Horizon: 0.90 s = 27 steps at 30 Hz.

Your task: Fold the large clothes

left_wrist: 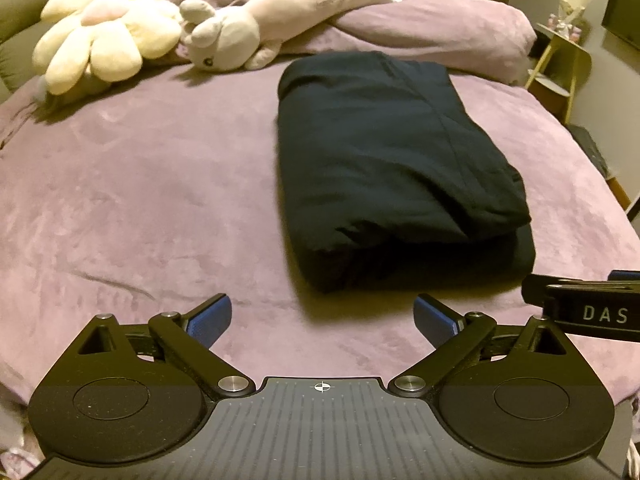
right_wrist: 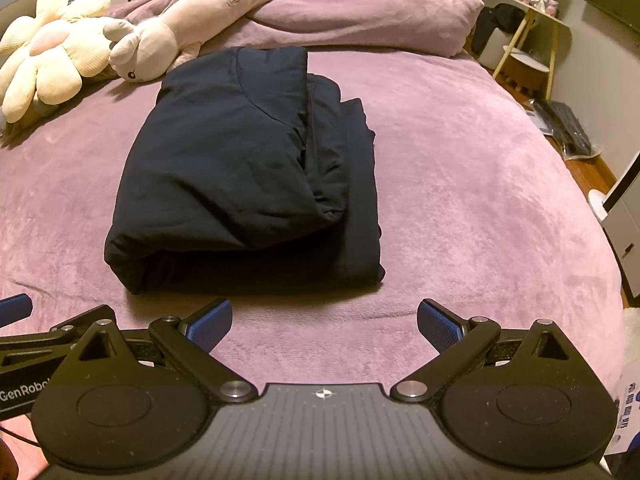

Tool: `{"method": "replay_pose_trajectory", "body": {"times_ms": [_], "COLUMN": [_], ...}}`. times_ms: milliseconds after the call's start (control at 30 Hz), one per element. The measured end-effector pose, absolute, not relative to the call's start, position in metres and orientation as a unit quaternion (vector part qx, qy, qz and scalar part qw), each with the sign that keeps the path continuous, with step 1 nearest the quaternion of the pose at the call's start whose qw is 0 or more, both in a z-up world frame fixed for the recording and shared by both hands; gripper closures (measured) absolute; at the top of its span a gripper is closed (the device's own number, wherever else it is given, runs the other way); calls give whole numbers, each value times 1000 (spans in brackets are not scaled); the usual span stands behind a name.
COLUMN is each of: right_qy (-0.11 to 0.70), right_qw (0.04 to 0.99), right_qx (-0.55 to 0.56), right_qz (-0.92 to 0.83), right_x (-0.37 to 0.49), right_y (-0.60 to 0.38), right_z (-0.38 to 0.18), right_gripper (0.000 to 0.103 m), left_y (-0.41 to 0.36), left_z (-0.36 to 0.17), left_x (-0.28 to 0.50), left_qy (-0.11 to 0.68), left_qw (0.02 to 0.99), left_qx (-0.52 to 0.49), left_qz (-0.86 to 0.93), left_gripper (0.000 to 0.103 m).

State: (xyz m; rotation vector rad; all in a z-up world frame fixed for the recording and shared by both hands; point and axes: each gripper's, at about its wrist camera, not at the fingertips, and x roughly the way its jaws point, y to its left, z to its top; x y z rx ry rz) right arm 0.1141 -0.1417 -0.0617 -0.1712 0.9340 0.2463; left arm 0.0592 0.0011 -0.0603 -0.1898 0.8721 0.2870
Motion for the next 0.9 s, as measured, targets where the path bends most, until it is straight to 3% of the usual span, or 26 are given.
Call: {"method": "replay_pose_trajectory", "body": {"times_ms": [900], "right_qy": [444], "right_qw": [885], "right_qx": [-76], "right_qz": [120], "right_x": [113], "right_y": [-143], "right_z": [-58], "right_gripper": [4], "left_y": [-2], "left_z": [-60], "left_x": [57], "left_qy": [424], "left_qw": [893], "left_qx": [-81], "left_qz": [128], "left_gripper": [2]}}
